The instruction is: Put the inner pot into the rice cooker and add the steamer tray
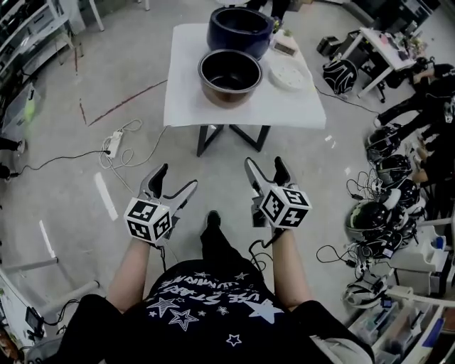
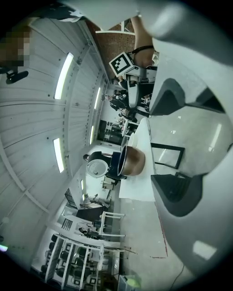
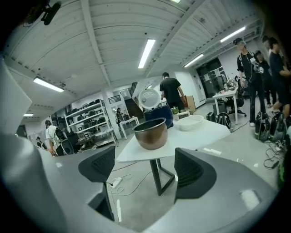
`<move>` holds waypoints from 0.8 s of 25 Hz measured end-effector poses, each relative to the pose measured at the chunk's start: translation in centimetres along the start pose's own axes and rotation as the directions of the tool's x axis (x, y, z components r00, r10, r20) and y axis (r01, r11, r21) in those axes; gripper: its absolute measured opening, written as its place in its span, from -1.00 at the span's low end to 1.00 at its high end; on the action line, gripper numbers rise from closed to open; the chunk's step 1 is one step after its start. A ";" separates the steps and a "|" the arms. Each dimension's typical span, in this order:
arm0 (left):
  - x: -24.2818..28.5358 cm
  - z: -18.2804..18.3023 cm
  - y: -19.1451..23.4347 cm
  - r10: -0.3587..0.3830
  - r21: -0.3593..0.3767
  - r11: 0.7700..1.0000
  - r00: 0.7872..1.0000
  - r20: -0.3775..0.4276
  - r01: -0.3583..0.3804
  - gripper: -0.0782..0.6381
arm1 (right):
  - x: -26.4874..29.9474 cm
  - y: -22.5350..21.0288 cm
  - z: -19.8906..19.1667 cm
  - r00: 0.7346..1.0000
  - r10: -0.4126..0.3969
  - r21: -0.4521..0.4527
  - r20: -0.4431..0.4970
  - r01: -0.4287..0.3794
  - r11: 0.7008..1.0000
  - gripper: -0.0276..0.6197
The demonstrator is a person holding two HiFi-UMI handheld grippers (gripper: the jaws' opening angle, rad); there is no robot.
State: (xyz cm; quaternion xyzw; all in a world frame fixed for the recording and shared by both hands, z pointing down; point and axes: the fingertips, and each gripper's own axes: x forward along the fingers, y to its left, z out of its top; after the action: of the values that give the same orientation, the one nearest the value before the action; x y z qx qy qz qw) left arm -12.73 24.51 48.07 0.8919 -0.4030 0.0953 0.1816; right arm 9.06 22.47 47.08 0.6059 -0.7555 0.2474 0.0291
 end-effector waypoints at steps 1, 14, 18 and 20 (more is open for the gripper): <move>1.5 1.1 0.7 0.006 0.002 1.000 1.000 0.004 -0.006 0.32 | 1.3 -0.8 1.1 1.000 0.003 0.000 -0.001 -0.003 1.000 0.40; 11.9 7.3 6.1 0.079 -0.051 0.996 0.997 -0.016 -0.080 0.33 | 11.8 -5.9 7.7 0.998 0.062 0.056 -0.007 -0.061 0.997 0.40; 12.0 8.0 7.1 0.103 -0.084 0.991 0.994 -0.018 -0.105 0.33 | 12.6 -6.0 8.0 0.997 0.080 0.080 -0.015 -0.079 0.994 0.40; 12.3 8.3 7.4 0.105 -0.095 0.990 0.994 -0.018 -0.107 0.33 | 13.0 -6.2 8.0 0.997 0.080 0.085 -0.020 -0.078 0.993 0.40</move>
State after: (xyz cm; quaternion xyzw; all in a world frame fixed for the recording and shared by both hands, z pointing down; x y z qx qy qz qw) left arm -10.03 8.23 46.25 0.8589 -0.4527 0.0913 0.2214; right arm 13.43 6.61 46.64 0.5732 -0.7675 0.2870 0.0025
